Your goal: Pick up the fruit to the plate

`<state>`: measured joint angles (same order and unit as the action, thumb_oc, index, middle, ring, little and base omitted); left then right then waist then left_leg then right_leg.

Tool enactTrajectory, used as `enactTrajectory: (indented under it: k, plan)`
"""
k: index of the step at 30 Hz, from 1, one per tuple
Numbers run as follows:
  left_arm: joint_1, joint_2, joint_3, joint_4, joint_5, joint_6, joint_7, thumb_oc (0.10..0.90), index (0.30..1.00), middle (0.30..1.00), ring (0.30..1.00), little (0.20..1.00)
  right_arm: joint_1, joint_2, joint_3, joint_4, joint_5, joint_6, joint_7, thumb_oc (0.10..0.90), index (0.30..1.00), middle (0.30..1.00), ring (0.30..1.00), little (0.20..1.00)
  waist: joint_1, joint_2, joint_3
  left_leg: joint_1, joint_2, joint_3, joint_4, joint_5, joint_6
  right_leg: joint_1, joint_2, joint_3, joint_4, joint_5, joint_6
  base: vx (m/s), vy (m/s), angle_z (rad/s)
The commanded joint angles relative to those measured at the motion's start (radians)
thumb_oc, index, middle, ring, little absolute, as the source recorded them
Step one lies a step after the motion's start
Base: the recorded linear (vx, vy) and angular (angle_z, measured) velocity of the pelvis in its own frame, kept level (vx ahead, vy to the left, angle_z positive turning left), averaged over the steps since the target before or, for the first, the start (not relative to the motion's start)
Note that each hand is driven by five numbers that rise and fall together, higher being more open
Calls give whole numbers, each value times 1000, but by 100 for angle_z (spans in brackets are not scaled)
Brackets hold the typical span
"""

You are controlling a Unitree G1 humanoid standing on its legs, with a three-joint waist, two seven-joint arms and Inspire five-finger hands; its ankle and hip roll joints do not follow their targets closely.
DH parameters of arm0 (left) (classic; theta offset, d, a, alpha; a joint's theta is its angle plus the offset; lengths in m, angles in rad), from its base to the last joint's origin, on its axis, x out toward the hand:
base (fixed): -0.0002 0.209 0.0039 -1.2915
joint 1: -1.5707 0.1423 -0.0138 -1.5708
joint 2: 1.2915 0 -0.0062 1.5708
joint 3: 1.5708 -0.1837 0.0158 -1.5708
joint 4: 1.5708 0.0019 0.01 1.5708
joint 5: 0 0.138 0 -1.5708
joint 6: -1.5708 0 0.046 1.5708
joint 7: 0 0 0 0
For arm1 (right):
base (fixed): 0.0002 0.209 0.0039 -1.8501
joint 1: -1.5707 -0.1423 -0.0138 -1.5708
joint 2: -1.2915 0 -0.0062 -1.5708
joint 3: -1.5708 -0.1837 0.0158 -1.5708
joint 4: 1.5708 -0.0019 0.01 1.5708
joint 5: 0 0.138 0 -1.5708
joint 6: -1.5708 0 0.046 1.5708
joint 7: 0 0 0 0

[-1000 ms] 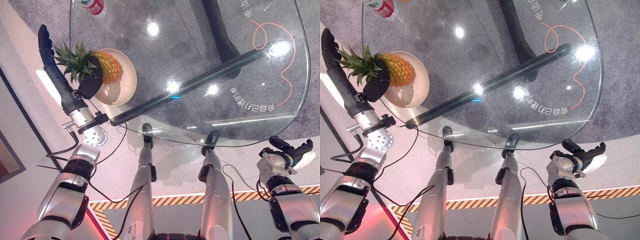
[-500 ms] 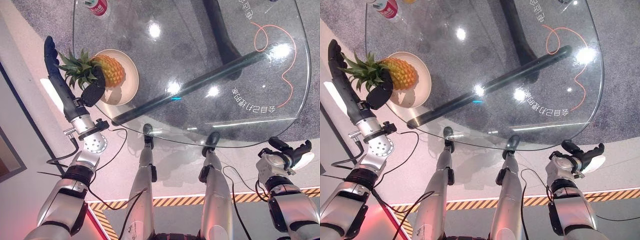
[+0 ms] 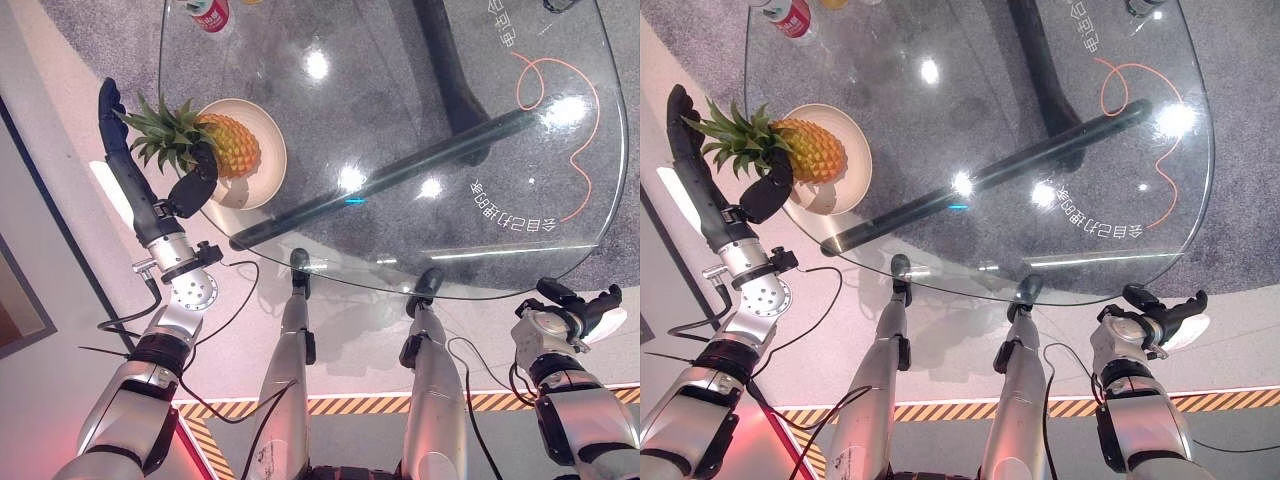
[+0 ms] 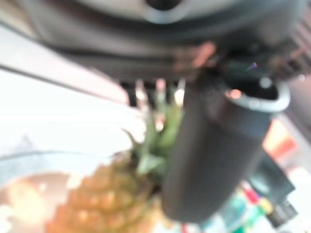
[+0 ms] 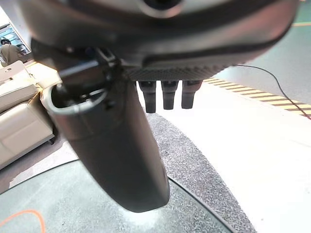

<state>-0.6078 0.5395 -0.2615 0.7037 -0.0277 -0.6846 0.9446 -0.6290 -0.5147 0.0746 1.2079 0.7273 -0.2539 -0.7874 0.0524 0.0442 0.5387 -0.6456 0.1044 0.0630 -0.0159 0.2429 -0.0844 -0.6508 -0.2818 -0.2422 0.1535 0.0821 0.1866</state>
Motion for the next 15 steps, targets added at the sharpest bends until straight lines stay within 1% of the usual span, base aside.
enactTrajectory:
  k: [1, 15]
  plan:
    - [-46, 22, 54, -50, -1, -83, 25, 800, 900, 900, 900, 900, 56, -78, -43, 34, 1, -56, -40, 800, 900, 900, 900, 900, 13, -10, -19, 25, 42, -33, 82, -128, -38, -21, -15, 20, 14, 58, 32, 0, 0, 0]
    - [1, 15, 41, -99, -9, -86, -18, 800, 900, 900, 900, 900, 73, -82, -53, 28, 2, -57, -38, 800, 900, 900, 900, 900, 20, -1, -19, 26, 45, -32, 85, -127, -38, -20, -24, 10, 26, 53, 33, 0, 0, 0]
